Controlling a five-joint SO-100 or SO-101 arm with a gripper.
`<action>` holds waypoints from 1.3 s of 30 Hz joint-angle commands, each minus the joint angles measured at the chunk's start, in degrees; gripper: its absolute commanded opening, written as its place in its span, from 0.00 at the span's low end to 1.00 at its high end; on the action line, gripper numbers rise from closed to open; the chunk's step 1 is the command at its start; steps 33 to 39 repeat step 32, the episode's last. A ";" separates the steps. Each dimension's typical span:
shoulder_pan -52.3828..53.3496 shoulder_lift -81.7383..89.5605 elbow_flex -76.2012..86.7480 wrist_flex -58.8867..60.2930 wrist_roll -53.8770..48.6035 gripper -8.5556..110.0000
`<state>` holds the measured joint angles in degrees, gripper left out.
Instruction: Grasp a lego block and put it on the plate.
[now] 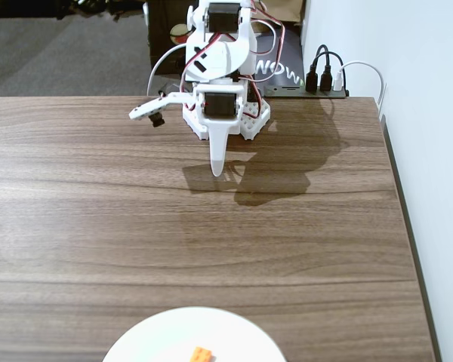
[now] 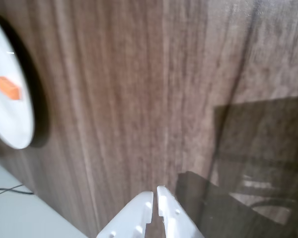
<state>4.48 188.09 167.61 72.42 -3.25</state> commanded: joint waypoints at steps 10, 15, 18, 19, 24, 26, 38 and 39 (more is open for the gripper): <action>-2.72 0.44 -0.26 0.26 -1.85 0.08; -3.08 0.44 -0.26 0.26 -2.11 0.08; -3.08 0.44 -0.26 0.26 -2.11 0.08; -3.08 0.44 -0.26 0.26 -2.11 0.08; -2.99 0.44 -0.26 0.26 -2.20 0.08; -2.99 0.44 -0.26 0.26 -2.20 0.08; -2.99 0.44 -0.26 0.26 -2.29 0.08; -2.99 0.44 -0.26 0.26 -2.29 0.08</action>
